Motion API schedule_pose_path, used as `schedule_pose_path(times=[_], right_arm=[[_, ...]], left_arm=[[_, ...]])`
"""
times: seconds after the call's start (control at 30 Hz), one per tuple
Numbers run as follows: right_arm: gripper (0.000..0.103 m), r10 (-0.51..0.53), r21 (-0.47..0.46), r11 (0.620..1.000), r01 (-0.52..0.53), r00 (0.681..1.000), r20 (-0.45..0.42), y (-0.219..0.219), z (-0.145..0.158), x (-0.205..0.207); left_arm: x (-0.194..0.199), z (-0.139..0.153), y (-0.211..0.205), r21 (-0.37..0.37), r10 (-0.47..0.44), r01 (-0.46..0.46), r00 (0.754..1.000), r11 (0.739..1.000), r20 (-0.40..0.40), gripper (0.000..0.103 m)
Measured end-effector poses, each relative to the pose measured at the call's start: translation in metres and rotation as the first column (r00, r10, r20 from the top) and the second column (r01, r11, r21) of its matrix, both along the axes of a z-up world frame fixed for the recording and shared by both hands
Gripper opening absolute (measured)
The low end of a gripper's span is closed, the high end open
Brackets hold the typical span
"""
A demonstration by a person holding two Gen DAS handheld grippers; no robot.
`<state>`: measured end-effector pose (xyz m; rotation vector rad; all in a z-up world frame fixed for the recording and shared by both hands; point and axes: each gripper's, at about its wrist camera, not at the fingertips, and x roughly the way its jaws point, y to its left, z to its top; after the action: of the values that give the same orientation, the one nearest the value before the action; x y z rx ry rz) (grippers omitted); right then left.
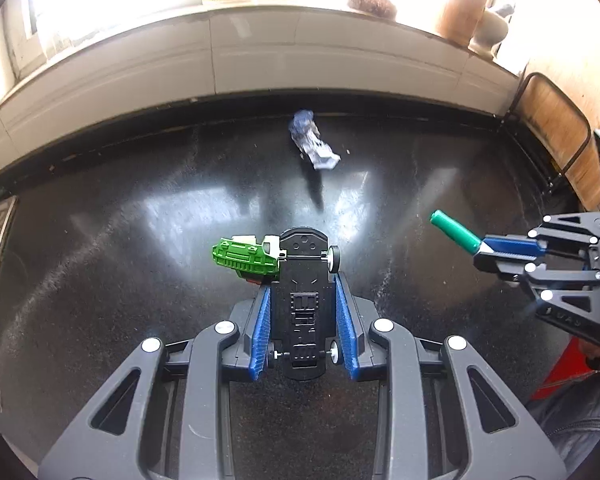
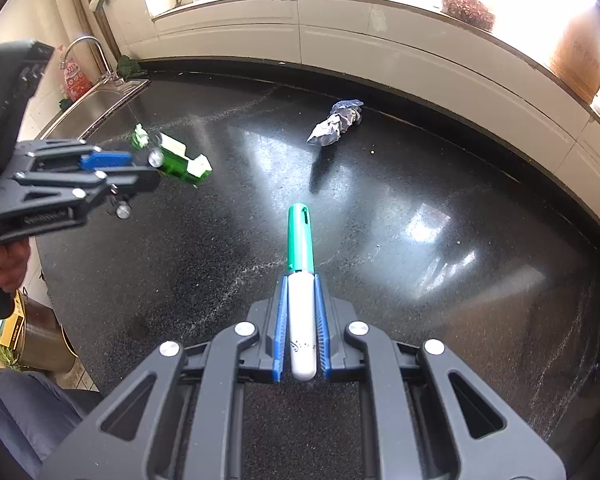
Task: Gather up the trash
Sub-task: 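Grasp the black toy car chassis with the left tool while the right tool holds the marker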
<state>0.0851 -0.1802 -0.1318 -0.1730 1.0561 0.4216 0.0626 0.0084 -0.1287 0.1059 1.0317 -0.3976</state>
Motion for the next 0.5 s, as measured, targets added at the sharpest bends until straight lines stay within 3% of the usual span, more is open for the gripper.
schedule_pose_path(times=[0.2, 0.5], right_arm=[[0.014, 0.012, 0.000, 1.000, -0.012, 1.000, 0.004, 0.001, 0.001, -0.015], [0.014, -0.016, -0.001, 1.000, 0.016, 1.000, -0.006, -0.011, -0.001, -0.025]], left_arm=[[0.000, -0.039, -0.003, 0.047, 0.017, -0.013, 0.996, 0.999, -0.085, 0.029], [-0.016, -0.055, 0.006, 0.077, 0.018, -0.012, 0.997, 0.997, -0.076, 0.029]])
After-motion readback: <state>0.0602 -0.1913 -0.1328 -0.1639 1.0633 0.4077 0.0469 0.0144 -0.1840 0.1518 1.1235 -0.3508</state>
